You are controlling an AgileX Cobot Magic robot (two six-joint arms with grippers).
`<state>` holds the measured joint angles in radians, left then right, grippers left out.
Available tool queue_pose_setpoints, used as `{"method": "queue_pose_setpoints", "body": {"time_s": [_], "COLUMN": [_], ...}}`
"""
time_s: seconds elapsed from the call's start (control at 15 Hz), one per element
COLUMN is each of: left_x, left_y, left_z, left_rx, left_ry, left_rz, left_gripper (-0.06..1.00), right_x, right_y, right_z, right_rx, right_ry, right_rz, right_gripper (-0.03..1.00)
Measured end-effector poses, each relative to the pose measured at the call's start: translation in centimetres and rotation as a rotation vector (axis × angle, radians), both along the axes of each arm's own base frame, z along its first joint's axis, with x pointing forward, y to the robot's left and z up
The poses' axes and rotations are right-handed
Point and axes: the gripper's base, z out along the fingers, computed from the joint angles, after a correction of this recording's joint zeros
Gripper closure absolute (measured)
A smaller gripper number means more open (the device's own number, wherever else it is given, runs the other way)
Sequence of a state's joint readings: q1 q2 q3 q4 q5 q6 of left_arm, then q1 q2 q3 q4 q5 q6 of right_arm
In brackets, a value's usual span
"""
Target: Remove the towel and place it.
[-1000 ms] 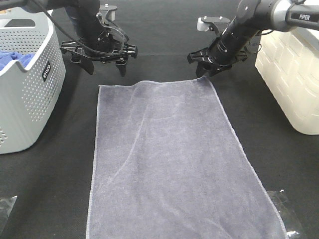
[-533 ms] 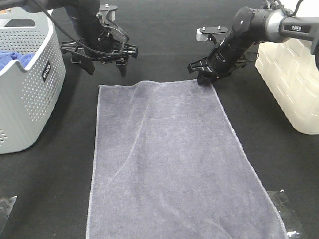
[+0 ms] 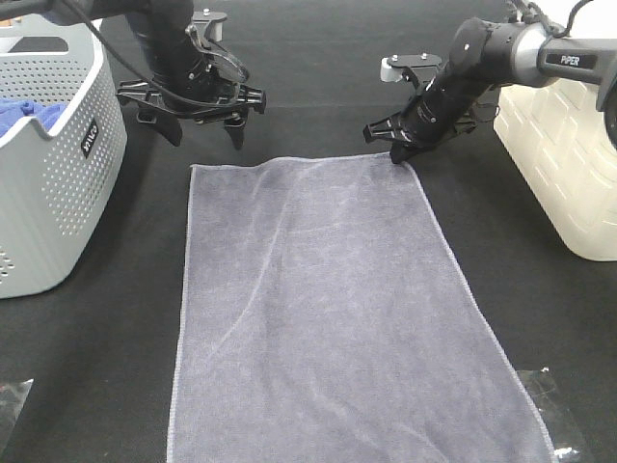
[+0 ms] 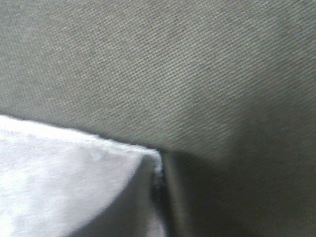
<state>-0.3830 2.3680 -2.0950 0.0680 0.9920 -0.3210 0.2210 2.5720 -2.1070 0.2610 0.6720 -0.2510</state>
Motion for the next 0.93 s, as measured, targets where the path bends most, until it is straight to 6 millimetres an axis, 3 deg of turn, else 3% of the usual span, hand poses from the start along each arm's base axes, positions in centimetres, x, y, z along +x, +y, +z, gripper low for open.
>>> {"method": "queue_pose_setpoints", "body": {"time_s": [0.2,0.4,0.67,0.8,0.93], "left_x": [0.0,0.0,0.3,0.4,0.9], "left_y": [0.0,0.0,0.0,0.0,-0.1], "left_z": [0.0,0.0,-0.1,-1.2,-3.7], "left_rx": [0.0,0.007,0.007,0.013,0.02], "left_ry": [0.0,-0.002,-0.024,-0.013,0.002], "left_rz": [0.0,-0.001,-0.003,0.008,0.016], "left_gripper": [0.19,0.19,0.22,0.22,0.23], "right_x": [0.1,0.7,1.0,1.0,0.9], "right_y": [0.0,-0.8,-1.1,-1.1,-1.2], "right_z": [1.2,3.9,5.1,5.0,5.0], "right_rx": [-0.039,-0.13,-0.159,-0.165,-0.171], "right_ry": [0.051,0.042,0.022,0.024,0.027], "right_rz": [0.035,-0.002,-0.022,-0.022,-0.021], "right_gripper": [0.97,0.97,0.97,0.97,0.97]}}
